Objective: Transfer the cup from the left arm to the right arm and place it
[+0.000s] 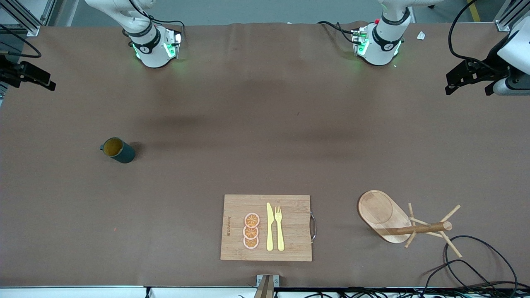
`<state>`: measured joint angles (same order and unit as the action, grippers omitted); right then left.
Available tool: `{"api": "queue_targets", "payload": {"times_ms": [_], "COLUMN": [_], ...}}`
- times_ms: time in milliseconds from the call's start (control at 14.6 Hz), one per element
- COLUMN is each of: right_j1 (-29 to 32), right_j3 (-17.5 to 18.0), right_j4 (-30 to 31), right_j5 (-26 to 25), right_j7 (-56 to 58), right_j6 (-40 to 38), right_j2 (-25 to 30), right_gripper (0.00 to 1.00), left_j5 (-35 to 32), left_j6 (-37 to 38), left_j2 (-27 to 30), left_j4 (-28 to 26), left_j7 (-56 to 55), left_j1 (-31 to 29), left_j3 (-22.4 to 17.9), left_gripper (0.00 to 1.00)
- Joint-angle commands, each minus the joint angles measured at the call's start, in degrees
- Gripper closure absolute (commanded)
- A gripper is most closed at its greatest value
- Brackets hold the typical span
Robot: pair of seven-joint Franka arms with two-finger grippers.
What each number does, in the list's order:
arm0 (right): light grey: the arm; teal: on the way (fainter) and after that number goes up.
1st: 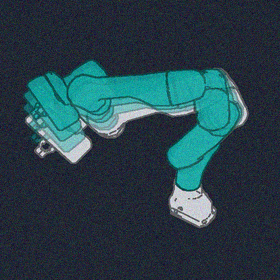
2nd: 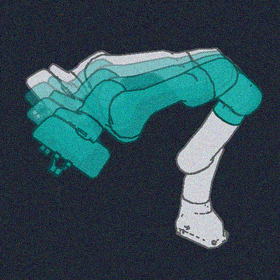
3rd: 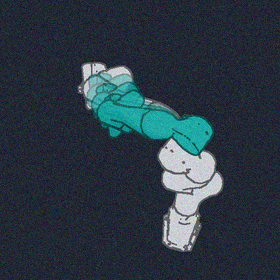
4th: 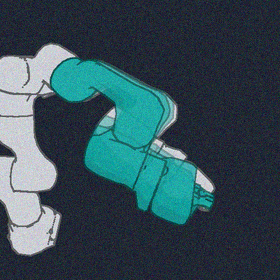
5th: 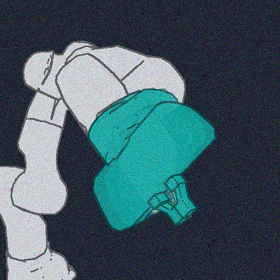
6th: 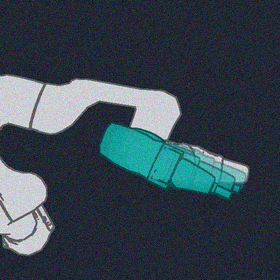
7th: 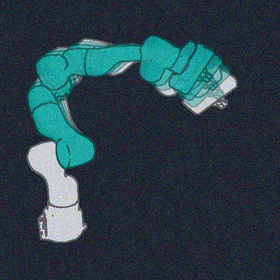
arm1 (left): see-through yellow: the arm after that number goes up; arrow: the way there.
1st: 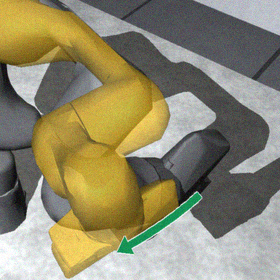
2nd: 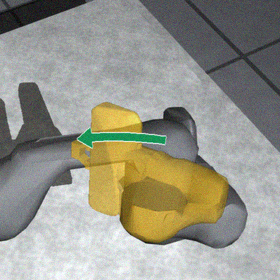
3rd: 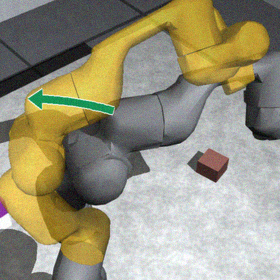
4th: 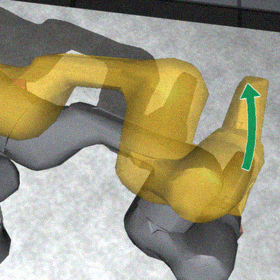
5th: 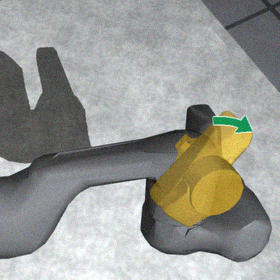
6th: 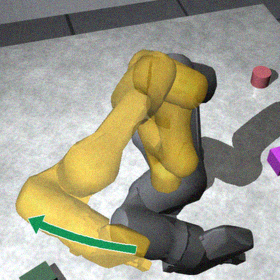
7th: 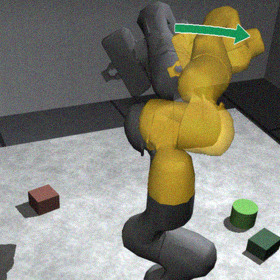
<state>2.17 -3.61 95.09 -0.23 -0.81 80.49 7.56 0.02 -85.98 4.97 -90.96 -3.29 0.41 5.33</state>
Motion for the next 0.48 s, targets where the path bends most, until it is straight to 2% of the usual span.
{"api": "queue_targets", "payload": {"times_ms": [0,411], "right_j1": [0.29,-0.15], "right_j3": [0.18,0.36], "right_j4": [2.65,1.15], "right_j5": [0.93,0.84], "right_j7": [-0.77,-0.77], "right_j6": [1.24,-0.16], "right_j2": [2.46,2.11], "right_gripper": [0.00,0.00], "left_j5": [-0.73,-0.64], "left_j6": [0.47,0.47], "left_j2": [0.66,0.57], "left_j4": [0.34,1.13], "left_j7": [1.26,1.26], "left_j1": [-0.06,-0.06], "left_j3": [-0.15,-0.15], "left_gripper": [0.00,0.00]}}
